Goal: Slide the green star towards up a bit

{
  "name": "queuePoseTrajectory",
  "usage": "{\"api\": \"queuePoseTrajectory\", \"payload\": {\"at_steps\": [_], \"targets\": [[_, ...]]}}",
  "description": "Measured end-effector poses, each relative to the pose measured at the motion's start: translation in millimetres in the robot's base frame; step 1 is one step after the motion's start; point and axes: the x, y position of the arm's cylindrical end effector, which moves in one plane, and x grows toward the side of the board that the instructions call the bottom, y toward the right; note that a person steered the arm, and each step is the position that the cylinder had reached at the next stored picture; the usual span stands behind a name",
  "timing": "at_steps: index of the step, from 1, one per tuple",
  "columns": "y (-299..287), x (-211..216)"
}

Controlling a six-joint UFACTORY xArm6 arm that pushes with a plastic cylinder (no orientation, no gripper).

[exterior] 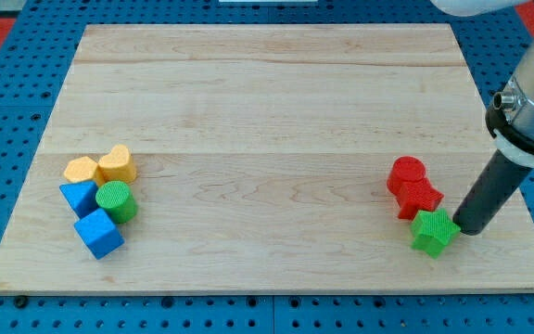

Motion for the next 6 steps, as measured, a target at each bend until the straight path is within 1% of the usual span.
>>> {"api": "queuePoseTrajectory", "payload": {"at_steps": [1,2,3,4,5,6], "targets": [[-48.8,0.1],[-117.5,9.0],[-70.6,5.9],[-3.5,4.2],[22.5,66.2],[18.2,66.6]]}}
